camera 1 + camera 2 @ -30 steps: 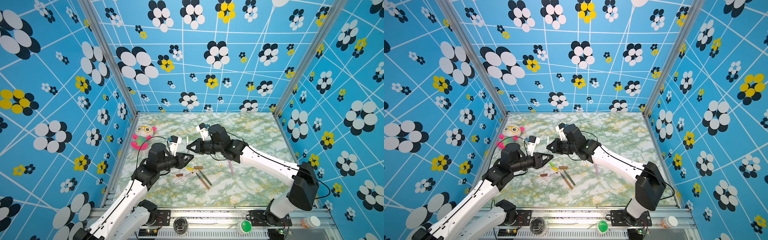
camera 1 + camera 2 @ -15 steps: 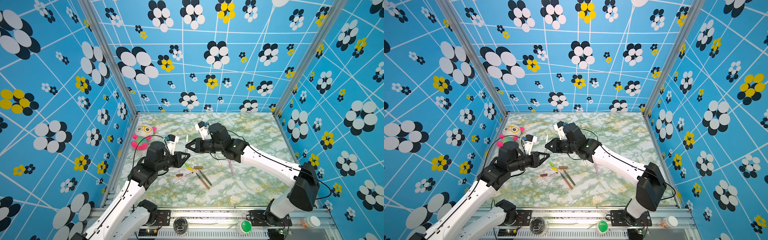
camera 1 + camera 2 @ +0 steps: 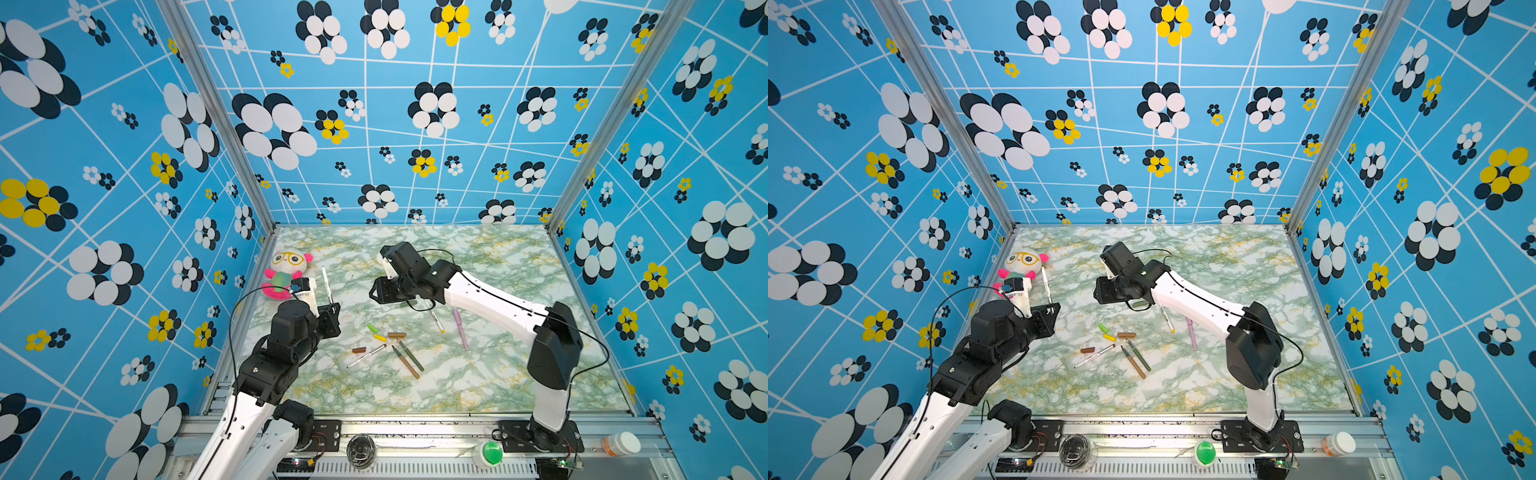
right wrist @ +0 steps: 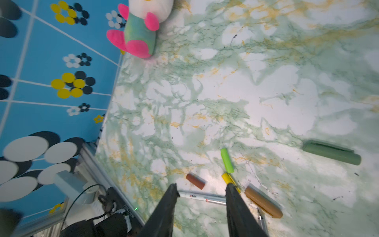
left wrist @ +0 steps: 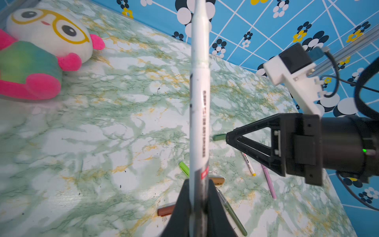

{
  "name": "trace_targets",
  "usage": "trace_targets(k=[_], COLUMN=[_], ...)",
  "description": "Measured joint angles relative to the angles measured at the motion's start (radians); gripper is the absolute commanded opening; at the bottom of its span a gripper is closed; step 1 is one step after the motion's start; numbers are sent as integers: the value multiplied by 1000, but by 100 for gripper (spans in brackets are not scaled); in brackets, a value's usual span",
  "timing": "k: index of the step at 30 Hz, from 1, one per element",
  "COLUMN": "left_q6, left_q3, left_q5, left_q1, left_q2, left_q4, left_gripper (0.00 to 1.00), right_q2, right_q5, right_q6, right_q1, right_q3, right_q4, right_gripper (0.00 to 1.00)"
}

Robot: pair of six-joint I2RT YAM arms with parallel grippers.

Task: Insert the pens into the pen caps

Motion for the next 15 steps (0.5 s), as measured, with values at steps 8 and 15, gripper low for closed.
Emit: trace_targets(k=[8, 15], left_q6=[1, -3], left_q3=[0, 0], left_q5=[-31, -39], left_q1=[0, 0], left_q2=[-17, -58], left_q4=[-2, -13], left_gripper=[0, 0], right_q2=[221, 296], right_q5=[101, 109], right_q6=[-119, -154], right_q1=[39, 67], right_q3=[177, 235], right_q4=[-201, -277], right_gripper=[45, 54])
